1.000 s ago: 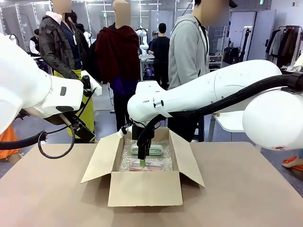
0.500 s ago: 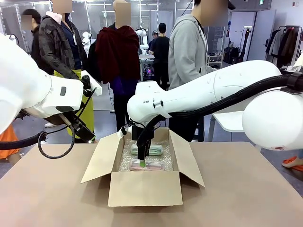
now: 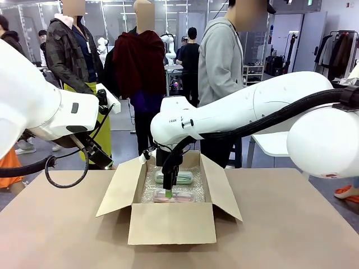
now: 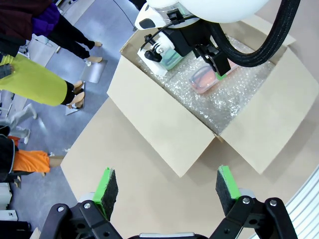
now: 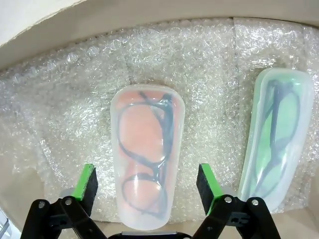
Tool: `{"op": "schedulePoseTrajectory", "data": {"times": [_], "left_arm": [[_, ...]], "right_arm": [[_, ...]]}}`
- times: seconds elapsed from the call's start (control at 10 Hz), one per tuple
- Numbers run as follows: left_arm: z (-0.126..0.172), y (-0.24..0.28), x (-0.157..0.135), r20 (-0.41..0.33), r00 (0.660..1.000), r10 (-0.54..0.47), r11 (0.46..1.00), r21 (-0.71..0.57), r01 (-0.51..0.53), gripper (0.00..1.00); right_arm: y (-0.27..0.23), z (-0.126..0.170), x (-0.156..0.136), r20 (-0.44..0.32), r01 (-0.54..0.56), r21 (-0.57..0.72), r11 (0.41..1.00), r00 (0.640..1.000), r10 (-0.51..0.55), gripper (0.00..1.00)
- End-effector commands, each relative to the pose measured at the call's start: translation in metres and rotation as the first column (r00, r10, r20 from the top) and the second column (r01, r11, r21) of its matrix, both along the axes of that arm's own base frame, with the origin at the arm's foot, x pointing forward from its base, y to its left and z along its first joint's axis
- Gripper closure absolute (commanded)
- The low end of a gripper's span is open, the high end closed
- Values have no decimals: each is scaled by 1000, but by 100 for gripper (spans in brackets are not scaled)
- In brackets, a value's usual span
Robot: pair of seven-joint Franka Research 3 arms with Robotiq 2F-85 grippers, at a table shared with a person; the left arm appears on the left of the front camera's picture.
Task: Pack the glasses set securely to prepare it for shipping.
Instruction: Position the Package Box on the left side of the table.
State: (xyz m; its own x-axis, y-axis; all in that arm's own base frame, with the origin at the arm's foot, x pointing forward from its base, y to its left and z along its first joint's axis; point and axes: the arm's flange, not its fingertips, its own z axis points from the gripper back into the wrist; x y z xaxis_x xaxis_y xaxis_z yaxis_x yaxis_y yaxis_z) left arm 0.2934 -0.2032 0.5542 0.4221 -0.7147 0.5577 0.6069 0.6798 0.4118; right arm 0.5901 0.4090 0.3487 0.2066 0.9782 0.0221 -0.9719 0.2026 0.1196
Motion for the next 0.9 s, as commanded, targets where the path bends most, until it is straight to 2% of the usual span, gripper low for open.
{"op": "schedulePoseTrajectory", "data": {"times": [0.0, 0.6, 0.8], "left_arm": [[1, 1, 0, 6, 1000, -11, 1000, 14, 11, 0], [0, 0, 0, 0, 1000, 0, 1000, 0, 0, 0], [4, 21, -8, -12, 998, 58, 998, -40, -58, 0]], "right_arm": [[1, 1, -2, -1, -5, -1, 1000, 1000, 5, 0], [0, 0, 0, 0, 0, 0, 1000, 1000, 0, 0], [-2, 27, -8, 53, 19, 61, 998, 998, -22, 0]]}}
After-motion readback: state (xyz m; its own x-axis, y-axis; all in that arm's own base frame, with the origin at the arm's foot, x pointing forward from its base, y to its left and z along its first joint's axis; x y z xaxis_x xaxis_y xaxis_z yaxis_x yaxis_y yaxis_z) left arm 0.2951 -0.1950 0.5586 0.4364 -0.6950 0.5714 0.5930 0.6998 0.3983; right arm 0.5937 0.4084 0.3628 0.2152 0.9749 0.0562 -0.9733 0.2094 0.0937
